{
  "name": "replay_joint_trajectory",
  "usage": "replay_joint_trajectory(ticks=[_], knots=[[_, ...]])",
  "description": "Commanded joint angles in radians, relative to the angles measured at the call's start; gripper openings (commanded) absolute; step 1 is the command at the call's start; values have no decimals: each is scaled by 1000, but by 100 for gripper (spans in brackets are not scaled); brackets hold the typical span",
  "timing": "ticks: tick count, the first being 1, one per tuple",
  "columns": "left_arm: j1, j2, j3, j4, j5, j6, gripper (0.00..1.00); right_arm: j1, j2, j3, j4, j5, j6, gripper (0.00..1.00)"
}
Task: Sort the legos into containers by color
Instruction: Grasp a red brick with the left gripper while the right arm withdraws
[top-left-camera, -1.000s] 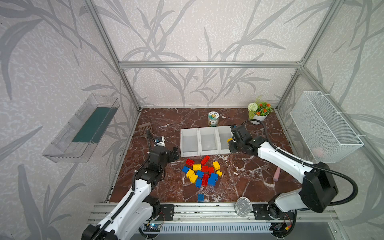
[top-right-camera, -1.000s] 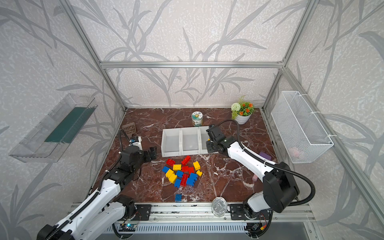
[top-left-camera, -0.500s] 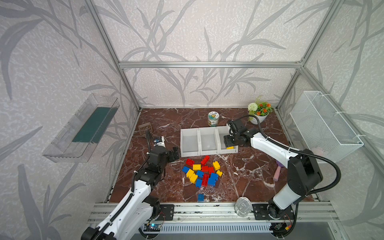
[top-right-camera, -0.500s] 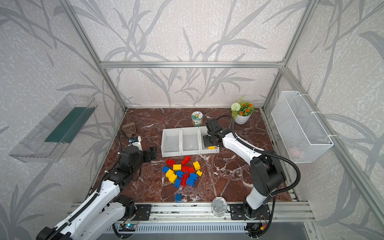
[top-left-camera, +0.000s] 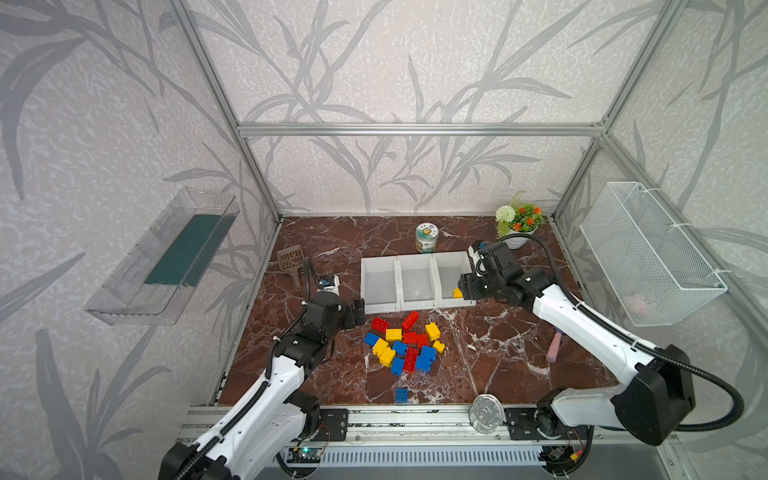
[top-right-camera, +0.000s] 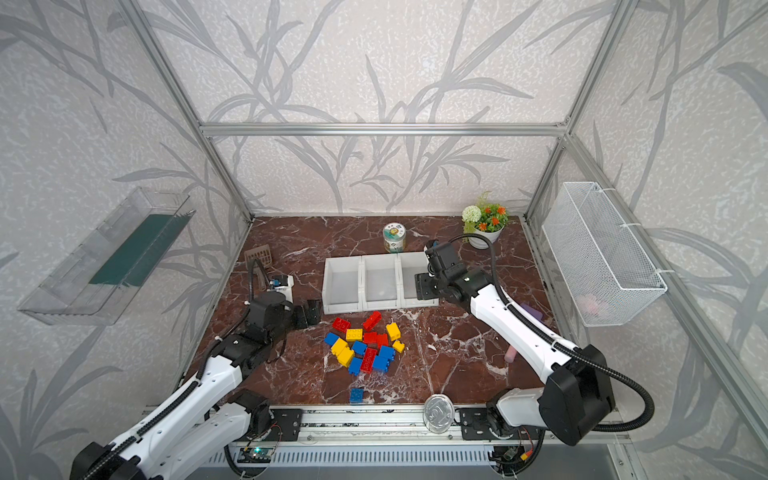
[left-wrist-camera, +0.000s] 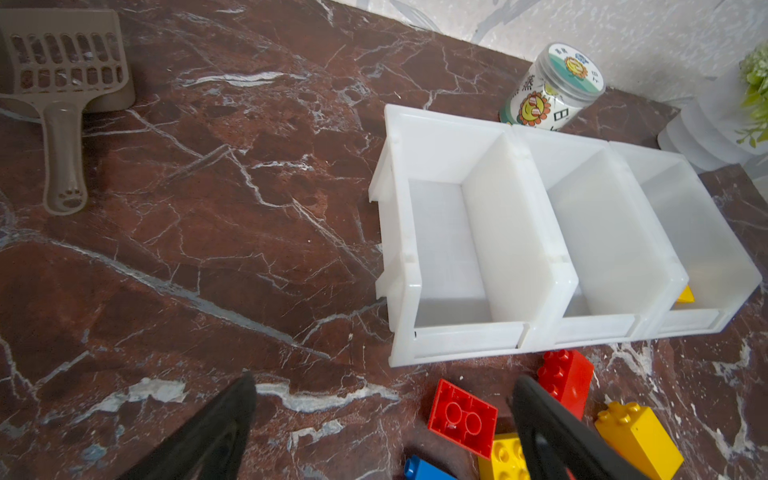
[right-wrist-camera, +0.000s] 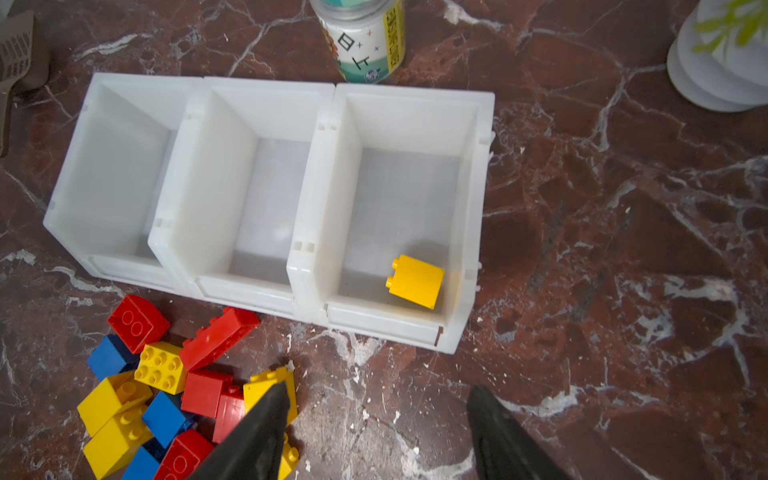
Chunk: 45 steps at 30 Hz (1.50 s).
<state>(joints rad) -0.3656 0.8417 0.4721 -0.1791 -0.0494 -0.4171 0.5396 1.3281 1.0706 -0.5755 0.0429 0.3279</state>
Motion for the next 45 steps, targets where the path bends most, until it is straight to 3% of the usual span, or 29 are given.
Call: replay_joint_trajectory(ticks=[1, 16, 36, 40, 45], knots=[[-32, 20, 70, -57, -11, 33, 95, 15, -61, -74, -44, -24, 29, 69], [-315, 188, 118, -125, -74, 11, 84, 49, -159, -278, 21, -42, 113, 69], [-307, 489, 204, -54, -113, -16, 88, 63, -298, -368, -36, -11, 186, 69], [-305, 531, 236, -107, -185, -65, 88, 63, -312, -370, -51, -8, 189, 69], [-305, 566, 239, -79, -153, -52, 88, 65, -328, -379, -57, -4, 198, 69]])
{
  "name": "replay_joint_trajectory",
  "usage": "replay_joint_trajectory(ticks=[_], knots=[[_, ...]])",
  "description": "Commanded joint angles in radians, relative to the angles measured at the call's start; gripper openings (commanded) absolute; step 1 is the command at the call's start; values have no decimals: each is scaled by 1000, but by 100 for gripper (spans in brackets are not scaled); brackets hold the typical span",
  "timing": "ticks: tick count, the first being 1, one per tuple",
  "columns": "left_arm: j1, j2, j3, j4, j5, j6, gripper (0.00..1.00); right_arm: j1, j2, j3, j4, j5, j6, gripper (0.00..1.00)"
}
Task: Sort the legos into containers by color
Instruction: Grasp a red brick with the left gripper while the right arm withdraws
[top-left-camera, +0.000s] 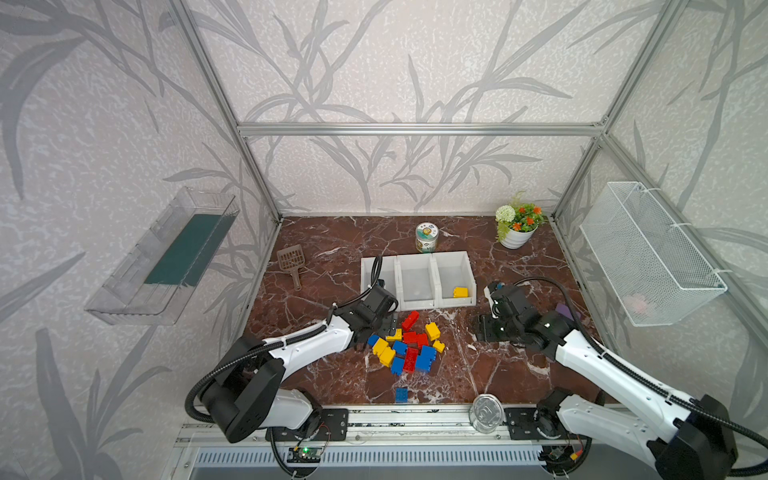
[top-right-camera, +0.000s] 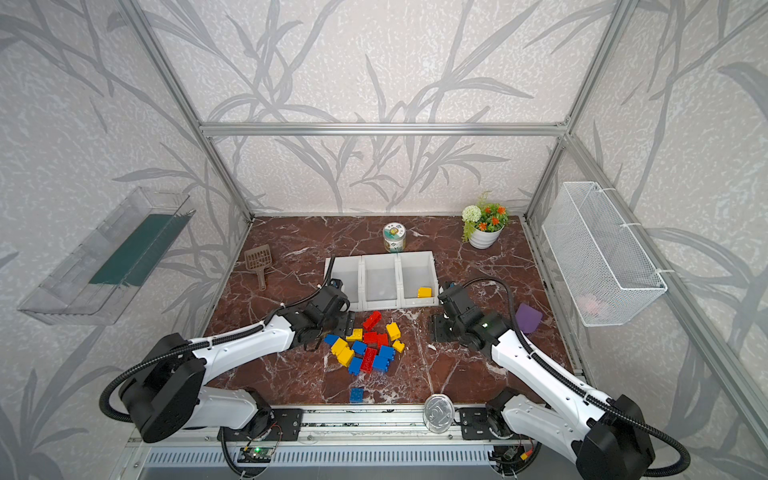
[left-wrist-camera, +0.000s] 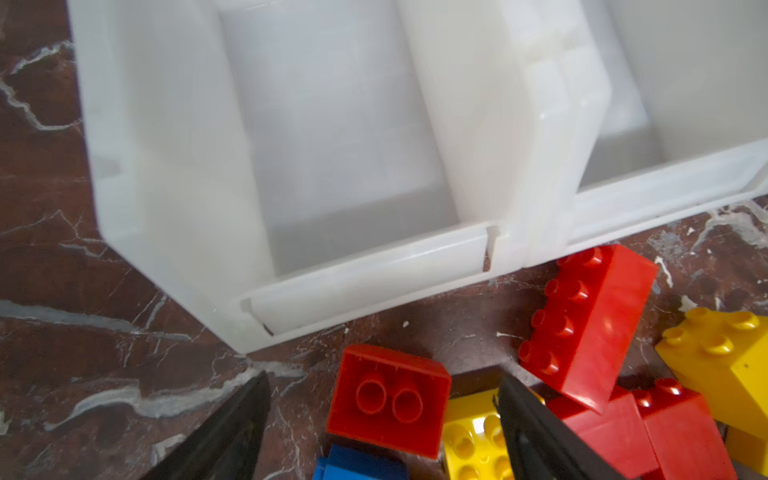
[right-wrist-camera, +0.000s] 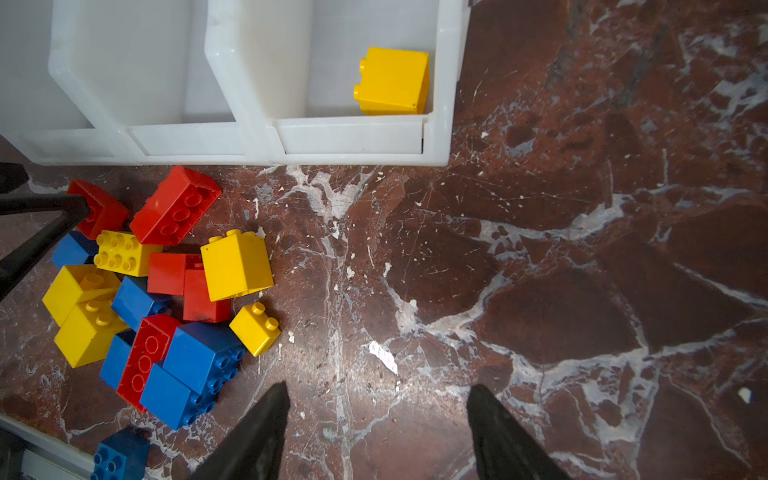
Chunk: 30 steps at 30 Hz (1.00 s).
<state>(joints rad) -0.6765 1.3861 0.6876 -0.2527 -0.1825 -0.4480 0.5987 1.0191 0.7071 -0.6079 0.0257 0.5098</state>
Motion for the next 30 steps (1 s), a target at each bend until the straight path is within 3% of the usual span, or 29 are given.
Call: replay_joint_trajectory(ticks=[1, 8, 30], knots=[[6, 31, 26, -6, -17, -21, 87, 7, -20, -17, -26, 13, 18, 69], [6, 79, 38, -23, -12, -24, 85, 7, -24, -21, -33, 11, 27, 69], [3, 105, -8, 20, 29, -32, 56, 12, -36, -45, -32, 20, 56, 69]])
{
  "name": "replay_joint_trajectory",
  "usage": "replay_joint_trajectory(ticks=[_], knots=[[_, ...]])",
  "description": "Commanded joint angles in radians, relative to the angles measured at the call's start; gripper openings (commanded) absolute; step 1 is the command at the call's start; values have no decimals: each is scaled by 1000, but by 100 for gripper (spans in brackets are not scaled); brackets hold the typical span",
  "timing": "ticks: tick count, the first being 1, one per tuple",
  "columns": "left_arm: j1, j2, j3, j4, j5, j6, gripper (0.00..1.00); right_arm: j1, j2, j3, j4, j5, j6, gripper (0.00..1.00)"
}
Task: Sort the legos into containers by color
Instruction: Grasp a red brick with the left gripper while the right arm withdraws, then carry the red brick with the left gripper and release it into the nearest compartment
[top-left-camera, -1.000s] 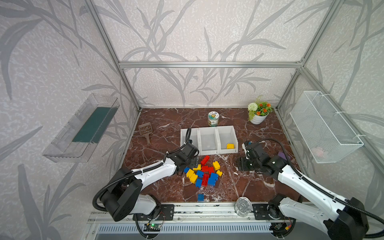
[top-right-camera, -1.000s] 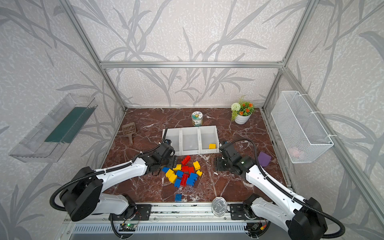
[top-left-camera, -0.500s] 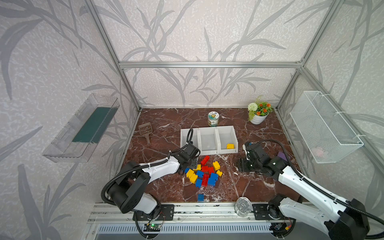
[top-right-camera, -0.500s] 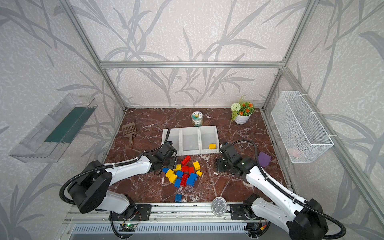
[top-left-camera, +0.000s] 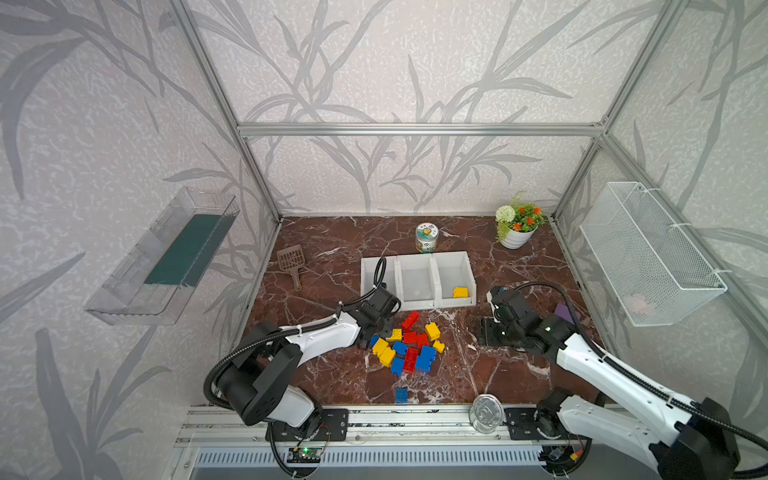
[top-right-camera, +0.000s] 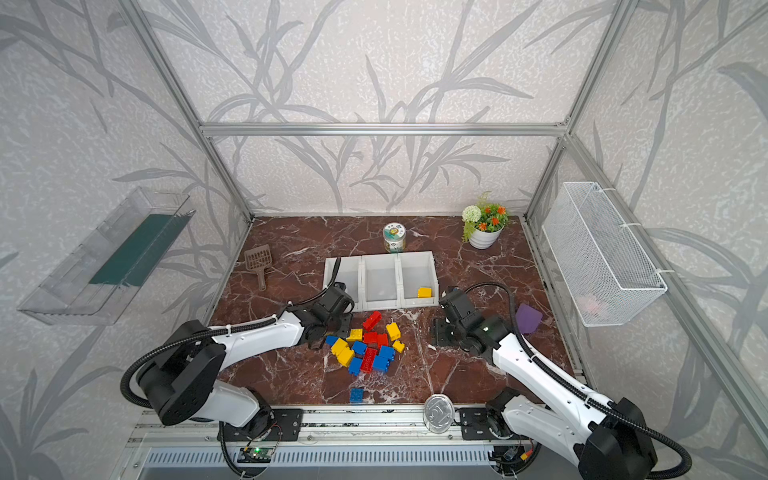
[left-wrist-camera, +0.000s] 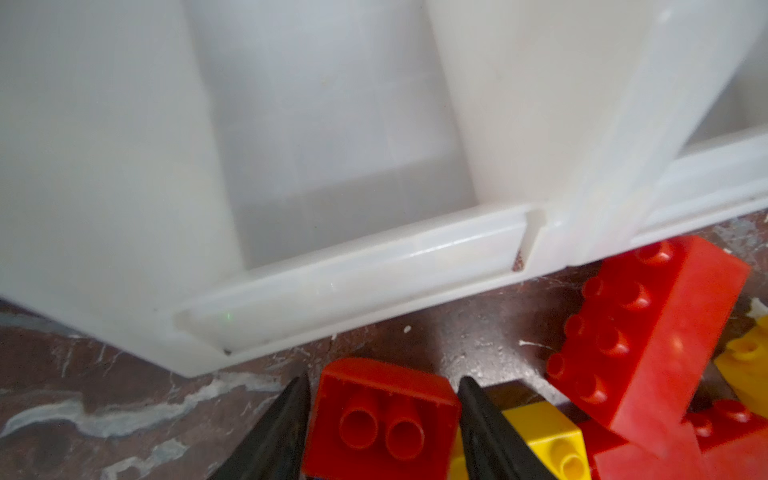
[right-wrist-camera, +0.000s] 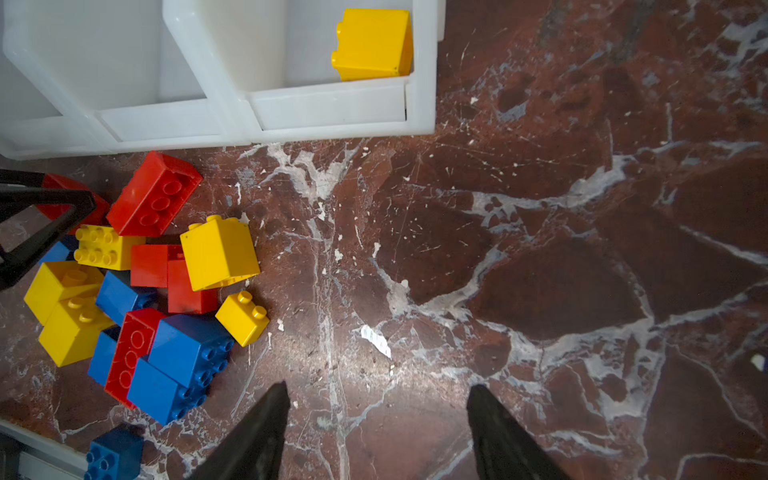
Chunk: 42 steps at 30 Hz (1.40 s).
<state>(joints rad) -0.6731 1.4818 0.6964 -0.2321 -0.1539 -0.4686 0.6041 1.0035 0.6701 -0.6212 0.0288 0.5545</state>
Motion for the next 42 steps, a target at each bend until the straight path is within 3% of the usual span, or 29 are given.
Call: replay_joint_trajectory(ticks=[1, 9, 19, 25, 37, 40, 42], knots=[[-1, 7, -18, -1, 1, -11, 54, 6, -20, -9, -18, 18, 12, 69], [-4, -1, -18, -11, 38, -1, 47, 9, -20, -9, -19, 18, 14, 69], [-12, -165, 22, -69, 106, 30, 44, 9, -37, -4, -37, 33, 14, 69], [-2, -206, 85, -53, 63, 54, 44, 8, -32, 3, -38, 29, 12, 69], [158, 24, 254, -46, 93, 94, 44, 12, -78, -5, -71, 47, 21, 69], [161, 47, 283, -78, 91, 101, 51, 11, -88, -6, -77, 47, 22, 69], [161, 48, 287, -85, 87, 102, 61, 12, -89, -6, -79, 51, 25, 69]])
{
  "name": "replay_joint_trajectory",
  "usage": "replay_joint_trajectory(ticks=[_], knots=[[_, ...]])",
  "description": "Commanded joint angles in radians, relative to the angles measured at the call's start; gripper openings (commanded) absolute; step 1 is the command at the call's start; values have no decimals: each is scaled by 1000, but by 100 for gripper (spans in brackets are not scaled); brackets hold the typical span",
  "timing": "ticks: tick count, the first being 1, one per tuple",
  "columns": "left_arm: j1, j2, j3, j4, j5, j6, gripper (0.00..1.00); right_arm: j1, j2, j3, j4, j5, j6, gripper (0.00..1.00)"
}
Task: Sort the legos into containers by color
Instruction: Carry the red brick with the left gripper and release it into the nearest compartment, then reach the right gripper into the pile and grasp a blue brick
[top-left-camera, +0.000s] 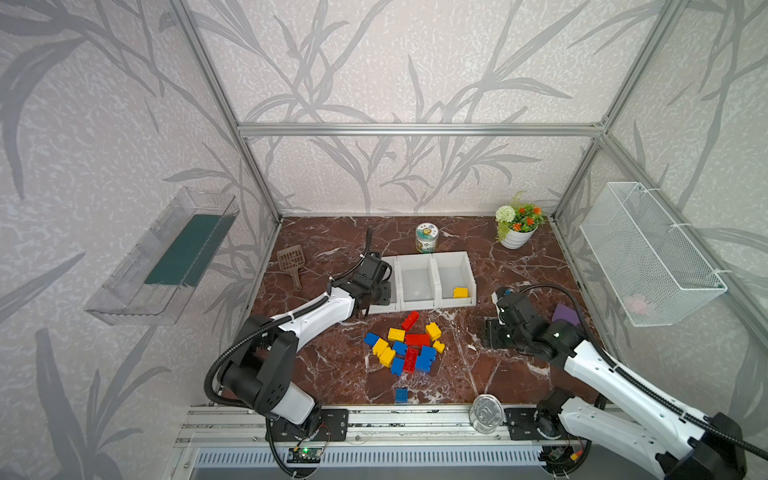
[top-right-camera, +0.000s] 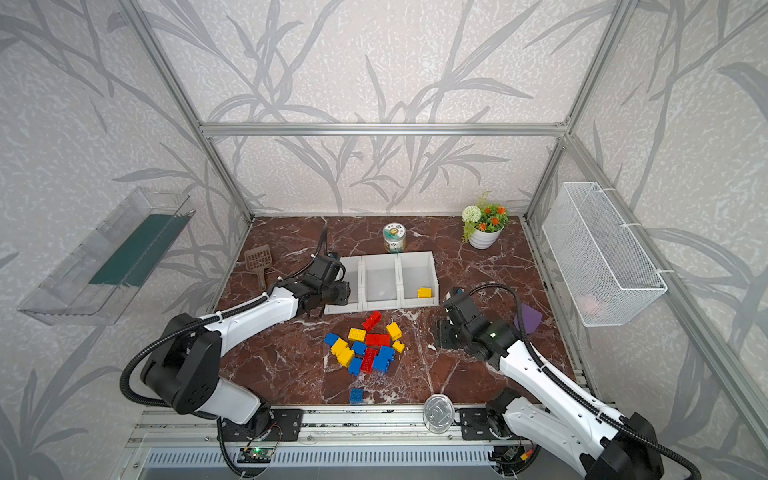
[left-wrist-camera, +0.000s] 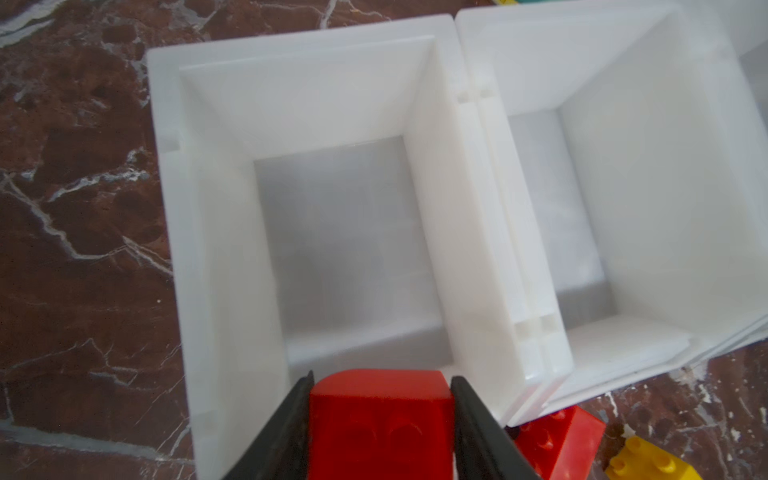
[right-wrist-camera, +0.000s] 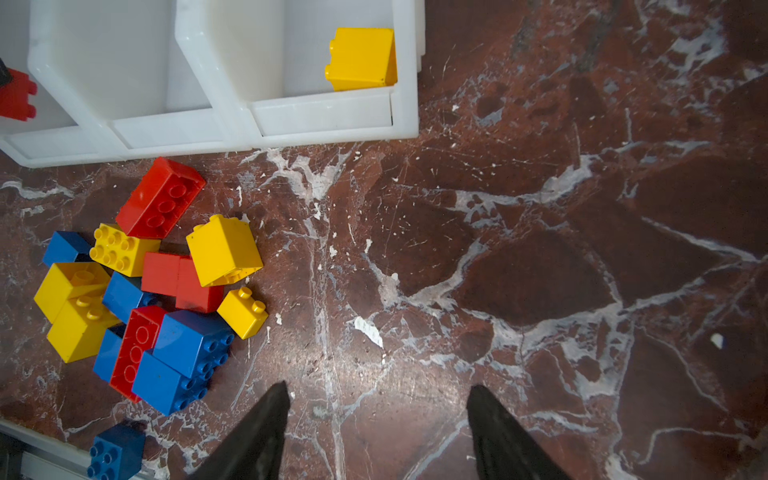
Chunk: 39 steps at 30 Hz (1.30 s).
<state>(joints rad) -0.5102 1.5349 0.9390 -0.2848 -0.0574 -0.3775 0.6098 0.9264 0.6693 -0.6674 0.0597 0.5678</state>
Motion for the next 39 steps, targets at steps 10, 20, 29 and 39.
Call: replay_joint_trajectory(ticks=[10, 20, 29, 39], knots=[[-1, -111, -8, -1, 8, 14, 76, 7, 8, 9, -32, 18, 12, 69], [-1, -289, -127, 53, -11, -4, 78, 55, 34, 41, -61, 30, 21, 69], [1, -412, -224, 82, -24, -5, 79, 163, 85, 42, -11, 22, -20, 69], [0, -543, -308, 62, -39, -49, 80, 349, 182, 47, 99, -13, -144, 69]])
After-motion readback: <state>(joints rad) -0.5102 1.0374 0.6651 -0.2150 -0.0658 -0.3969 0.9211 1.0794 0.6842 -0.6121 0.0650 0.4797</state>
